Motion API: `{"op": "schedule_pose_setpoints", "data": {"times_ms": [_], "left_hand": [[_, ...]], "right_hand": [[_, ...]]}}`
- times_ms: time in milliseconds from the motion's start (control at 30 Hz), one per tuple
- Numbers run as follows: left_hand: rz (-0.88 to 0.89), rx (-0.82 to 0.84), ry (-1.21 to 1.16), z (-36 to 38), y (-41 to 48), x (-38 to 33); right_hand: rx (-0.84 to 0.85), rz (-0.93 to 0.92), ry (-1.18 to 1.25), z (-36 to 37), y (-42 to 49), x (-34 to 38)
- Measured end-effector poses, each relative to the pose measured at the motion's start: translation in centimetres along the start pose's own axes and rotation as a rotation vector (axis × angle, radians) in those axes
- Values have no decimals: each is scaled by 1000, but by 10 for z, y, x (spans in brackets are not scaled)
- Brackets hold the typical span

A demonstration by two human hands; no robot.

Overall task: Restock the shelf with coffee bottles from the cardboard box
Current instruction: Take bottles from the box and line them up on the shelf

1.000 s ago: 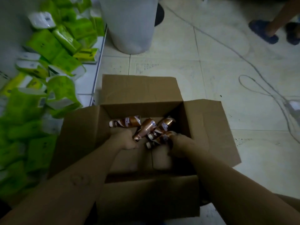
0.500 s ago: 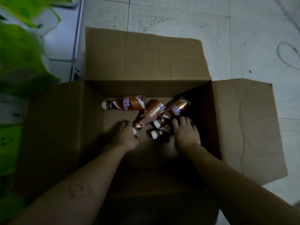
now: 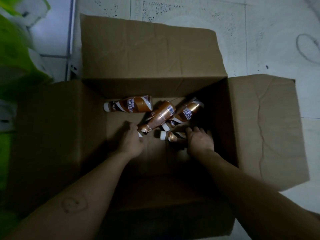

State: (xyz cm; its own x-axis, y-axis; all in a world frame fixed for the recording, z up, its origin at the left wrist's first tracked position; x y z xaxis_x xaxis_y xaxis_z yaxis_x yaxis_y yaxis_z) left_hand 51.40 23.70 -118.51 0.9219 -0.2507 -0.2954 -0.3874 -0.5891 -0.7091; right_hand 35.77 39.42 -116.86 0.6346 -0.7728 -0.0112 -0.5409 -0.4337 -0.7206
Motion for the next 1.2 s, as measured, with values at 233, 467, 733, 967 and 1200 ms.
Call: {"op": "schedule_pose_setpoints", "data": {"times_ms": [233,467,733,967,1200], "left_hand": [[38,43,-256,-11,-21,-16],[310,-220,59,-94,-70,-78],[364,-286,237,-191,-165,-93],[501,-458,257,-322,-296,-108],[511,-692,372,-435,-455,-104]], "right_hand": [[148,153,797,-3,-34,-14],[-57,27,1038,-68,-81,-17],[-205,-204,1169,-153,-167,-4],[-337,-495,1204,-232,-261,36],[-467,-866,1191,-319,-373,99]]}}
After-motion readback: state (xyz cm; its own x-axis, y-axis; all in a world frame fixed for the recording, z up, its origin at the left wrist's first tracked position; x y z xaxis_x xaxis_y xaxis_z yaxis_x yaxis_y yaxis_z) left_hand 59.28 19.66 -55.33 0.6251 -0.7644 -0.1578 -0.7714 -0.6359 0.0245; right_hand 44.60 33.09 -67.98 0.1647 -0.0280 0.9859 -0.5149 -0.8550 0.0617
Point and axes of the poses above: each hand's wrist, its own y-axis towards the middle knuckle, its own z-axis out of the palm, x = y × z, the point moved 4 cm from there along y, towards the middle knuckle, and after that the axes turned 12 degrees about y, right-handed, at the moved point
